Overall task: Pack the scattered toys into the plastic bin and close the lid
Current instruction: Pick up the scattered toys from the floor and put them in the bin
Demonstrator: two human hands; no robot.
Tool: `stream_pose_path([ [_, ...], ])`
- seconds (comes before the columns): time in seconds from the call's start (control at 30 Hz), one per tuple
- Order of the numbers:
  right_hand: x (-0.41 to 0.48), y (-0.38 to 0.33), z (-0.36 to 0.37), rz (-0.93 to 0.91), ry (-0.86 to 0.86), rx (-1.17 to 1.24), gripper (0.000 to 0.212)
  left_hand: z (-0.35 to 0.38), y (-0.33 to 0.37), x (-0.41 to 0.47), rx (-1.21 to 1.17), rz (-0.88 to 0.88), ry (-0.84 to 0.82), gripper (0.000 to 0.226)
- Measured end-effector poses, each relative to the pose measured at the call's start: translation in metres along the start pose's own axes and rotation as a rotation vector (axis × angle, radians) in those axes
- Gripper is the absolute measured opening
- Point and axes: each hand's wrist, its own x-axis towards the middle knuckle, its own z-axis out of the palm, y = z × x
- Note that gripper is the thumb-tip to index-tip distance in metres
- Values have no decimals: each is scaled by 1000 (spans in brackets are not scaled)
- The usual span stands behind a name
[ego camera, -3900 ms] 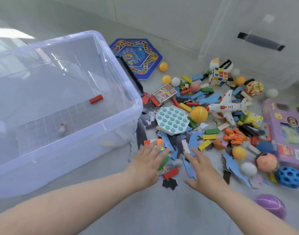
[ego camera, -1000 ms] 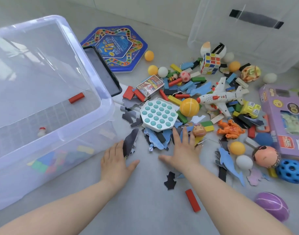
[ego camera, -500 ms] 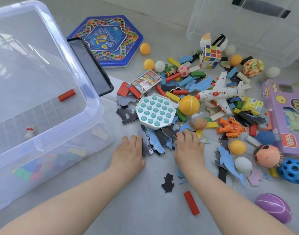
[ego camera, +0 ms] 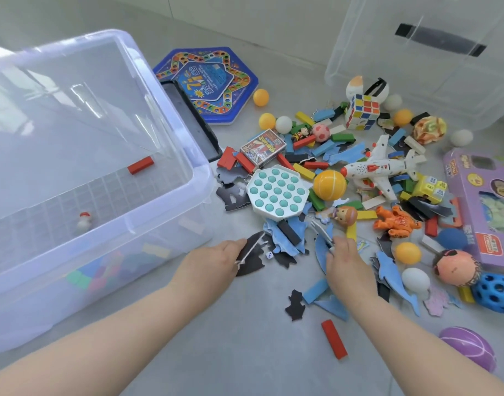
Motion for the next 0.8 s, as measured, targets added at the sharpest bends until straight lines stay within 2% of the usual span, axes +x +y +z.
stream_pose_path([
  [0.1, -3, -8, -5, 20, -103, 50, 63, -10, 1, -22, -169, 18, 118, 47],
  [0.17, 0, -13, -9, 81, -151, 173, 69, -33, 1, -37, -340, 11, 218, 46],
  [0.27, -1, -21, -10, 148, -132, 242, 54, -62, -3, -52, -462, -49, 328, 35],
  [0.37, -5, -27, -13, 51, -100, -93, 29, -91, -5, -71, -528, -60, 375, 33],
  [0.4, -7, -28, -13, 6, -99, -208, 28, -101, -3, -79, -572, -79, 376, 32],
  [0.47, -4, -25, -15, -24, -81, -260, 27, -121, -2, -94, -686, -105, 457, 28],
  [0.53, -2, -21, -21, 0, -45, -165, 18, -142, -7, -100, -747, -139, 566, 30],
  [0.6, -3, -20, -31, 16, -7, -55, 4, -150, -31, -93, -850, -220, 639, 19],
  [0.7, -13, -24, -49, -2, 6, 95, 11, -155, -76, -73, -944, -429, 681, 19],
  [0.73, -16, -27, -56, -20, 36, 161, 11, -154, -88, -67, -917, -487, 692, 12],
  [0.8, -25, -41, -77, -69, 127, 337, 9, -145, -105, -60, -826, -586, 611, 17],
])
